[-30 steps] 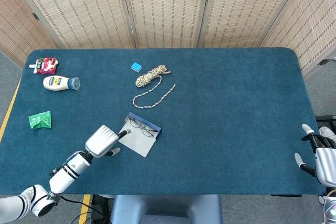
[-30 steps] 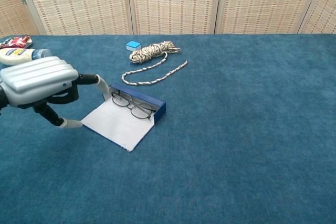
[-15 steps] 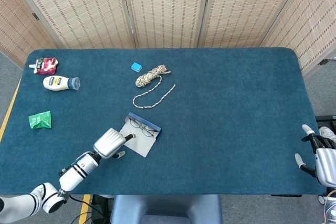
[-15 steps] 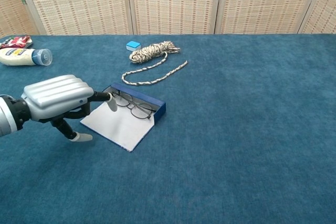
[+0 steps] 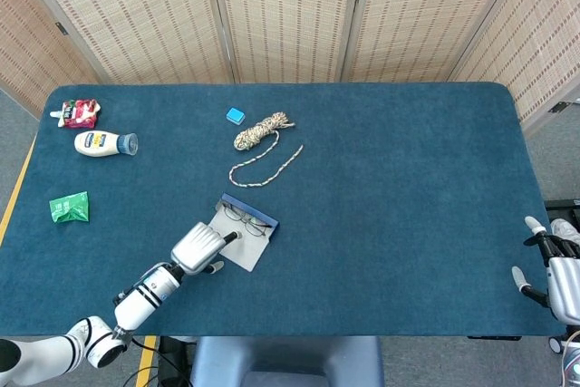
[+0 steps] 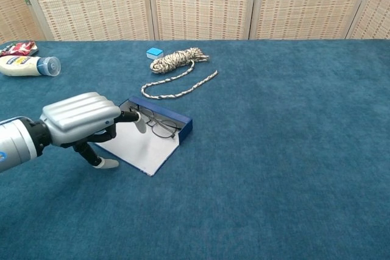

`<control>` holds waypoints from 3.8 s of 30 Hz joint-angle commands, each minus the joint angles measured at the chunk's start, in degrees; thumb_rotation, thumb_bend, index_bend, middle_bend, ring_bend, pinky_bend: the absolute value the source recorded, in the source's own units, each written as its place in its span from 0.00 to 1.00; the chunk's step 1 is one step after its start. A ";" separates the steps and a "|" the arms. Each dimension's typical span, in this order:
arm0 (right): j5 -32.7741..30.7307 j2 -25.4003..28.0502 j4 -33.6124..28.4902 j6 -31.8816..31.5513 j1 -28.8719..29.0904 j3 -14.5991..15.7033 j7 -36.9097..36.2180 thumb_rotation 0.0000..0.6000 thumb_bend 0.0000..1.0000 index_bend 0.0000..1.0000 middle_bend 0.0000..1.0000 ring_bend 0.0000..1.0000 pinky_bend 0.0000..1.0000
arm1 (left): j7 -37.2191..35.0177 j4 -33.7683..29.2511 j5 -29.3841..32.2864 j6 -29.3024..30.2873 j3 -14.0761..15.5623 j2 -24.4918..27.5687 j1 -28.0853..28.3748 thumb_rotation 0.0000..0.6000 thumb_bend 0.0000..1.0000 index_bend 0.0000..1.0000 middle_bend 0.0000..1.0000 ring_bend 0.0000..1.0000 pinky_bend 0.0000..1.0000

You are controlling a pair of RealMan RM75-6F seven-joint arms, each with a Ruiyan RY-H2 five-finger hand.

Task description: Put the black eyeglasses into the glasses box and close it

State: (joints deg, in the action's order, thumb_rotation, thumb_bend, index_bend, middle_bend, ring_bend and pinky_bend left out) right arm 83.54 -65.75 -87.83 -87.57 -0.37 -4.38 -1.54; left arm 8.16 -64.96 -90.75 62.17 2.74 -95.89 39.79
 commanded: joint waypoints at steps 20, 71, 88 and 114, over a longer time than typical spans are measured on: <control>-0.34 -0.14 0.47 0.32 -0.02 -0.02 -0.25 1.00 0.33 0.10 0.37 0.30 0.24 | 0.49 3.14 1.80 -3.50 -1.92 -3.10 0.63 1.00 0.25 0.32 1.00 1.00 0.99; -1.27 -0.51 1.59 0.93 -0.19 -0.22 -1.02 1.00 0.33 0.10 0.37 0.30 0.24 | -9.04 9.63 4.25 -2.92 -7.89 -7.35 3.86 1.00 0.26 0.40 1.00 1.00 0.99; -1.26 -0.49 1.57 1.10 -0.06 -0.29 -0.91 1.00 0.33 0.10 0.37 0.30 0.24 | -11.38 15.43 2.21 -0.97 -6.08 -9.54 3.82 1.00 0.51 0.59 1.00 1.00 0.99; -0.77 -0.98 0.57 1.82 0.94 -0.34 0.59 1.00 0.33 0.10 0.37 0.30 0.24 | -8.76 1.65 1.01 -3.87 -2.41 5.70 2.47 1.00 0.55 0.65 1.00 1.00 0.99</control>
State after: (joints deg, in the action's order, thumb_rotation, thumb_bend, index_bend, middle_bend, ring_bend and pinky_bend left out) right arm 82.81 -66.72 -87.29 -85.78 0.55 -4.71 -0.93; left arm -1.09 -62.79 -89.93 58.77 0.61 -90.52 41.89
